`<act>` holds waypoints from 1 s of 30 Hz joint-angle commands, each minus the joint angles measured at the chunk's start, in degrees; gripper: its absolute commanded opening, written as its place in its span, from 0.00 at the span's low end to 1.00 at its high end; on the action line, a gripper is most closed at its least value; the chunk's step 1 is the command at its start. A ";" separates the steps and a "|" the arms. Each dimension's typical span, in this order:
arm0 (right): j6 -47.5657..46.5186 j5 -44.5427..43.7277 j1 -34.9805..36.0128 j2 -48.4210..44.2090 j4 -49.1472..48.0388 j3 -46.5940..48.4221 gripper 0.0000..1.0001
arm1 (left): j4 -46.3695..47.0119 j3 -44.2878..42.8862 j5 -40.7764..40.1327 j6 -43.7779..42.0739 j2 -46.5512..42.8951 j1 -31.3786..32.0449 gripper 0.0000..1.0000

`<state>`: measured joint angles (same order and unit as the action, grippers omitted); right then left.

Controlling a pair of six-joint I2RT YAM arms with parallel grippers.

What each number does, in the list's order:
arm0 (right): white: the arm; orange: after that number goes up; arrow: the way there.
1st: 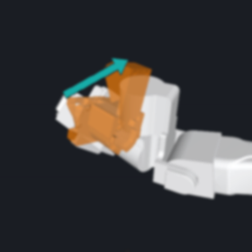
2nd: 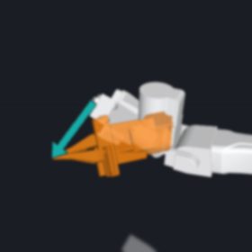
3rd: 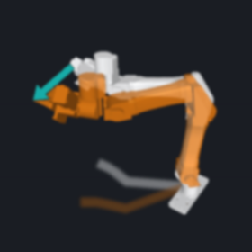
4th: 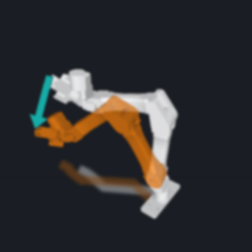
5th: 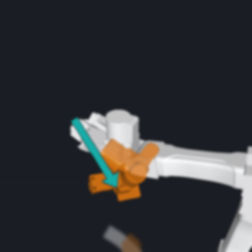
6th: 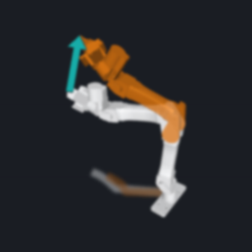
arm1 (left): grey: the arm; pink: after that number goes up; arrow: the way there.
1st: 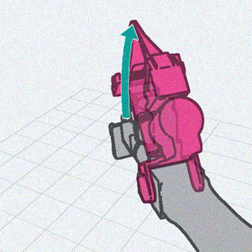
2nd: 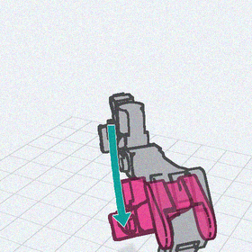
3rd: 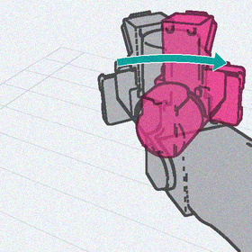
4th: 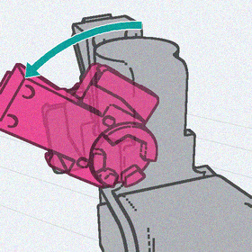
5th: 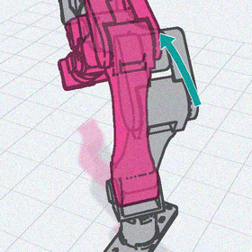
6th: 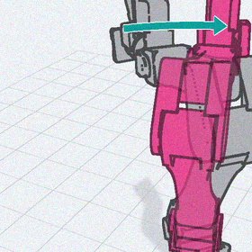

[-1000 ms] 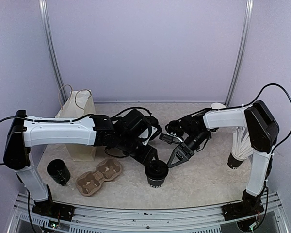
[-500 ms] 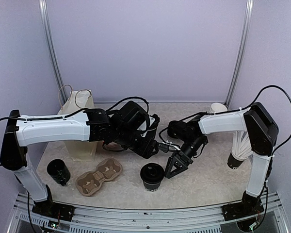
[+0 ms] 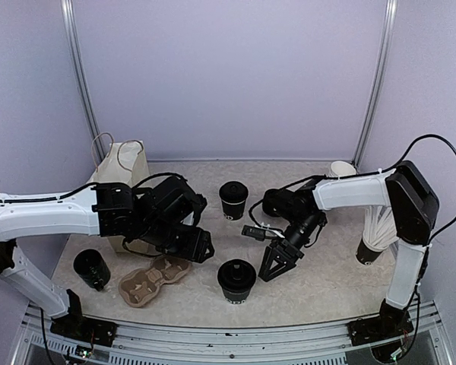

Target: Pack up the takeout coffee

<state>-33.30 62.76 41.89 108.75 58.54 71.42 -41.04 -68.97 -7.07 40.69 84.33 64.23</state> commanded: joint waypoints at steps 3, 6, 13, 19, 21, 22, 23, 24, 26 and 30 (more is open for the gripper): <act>5.75 -3.22 -5.77 0.33 -4.30 2.96 0.40 | 12.96 10.57 9.27 11.81 -6.68 0.11 0.54; 6.05 -1.35 -5.86 2.30 -3.89 4.57 0.38 | 16.38 12.53 10.47 12.37 -6.35 0.11 0.51; 6.37 1.45 -5.02 5.26 -2.90 6.68 0.37 | 20.49 14.33 13.07 12.36 -4.04 0.07 0.47; 5.48 2.21 -3.31 6.61 -1.84 7.57 0.38 | 19.46 13.77 13.59 11.71 -1.89 0.41 0.43; 5.12 2.68 -3.06 6.65 -1.35 7.56 0.38 | 18.46 13.27 13.31 11.37 -1.56 0.75 0.43; 5.09 2.75 -3.00 6.59 -1.29 7.55 0.38 | 18.23 13.17 13.45 11.28 -1.48 0.84 0.43; 5.09 2.75 -2.93 6.53 -1.29 7.52 0.39 | 18.14 13.16 13.56 11.24 -1.34 0.88 0.42; 5.09 2.78 -2.92 6.42 -1.31 7.48 0.39 | 18.10 13.24 13.69 11.24 -1.34 0.94 0.42; 5.09 2.63 -2.79 6.40 -1.32 7.40 0.40 | 18.08 13.41 13.90 11.27 -1.22 1.17 0.41; 5.09 2.57 -2.62 6.73 -1.41 7.40 0.40 | 17.69 13.51 14.16 11.09 -0.52 1.34 0.40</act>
<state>-27.55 64.27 38.63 114.50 56.36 77.71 -22.52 -55.31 6.33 52.45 82.70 65.08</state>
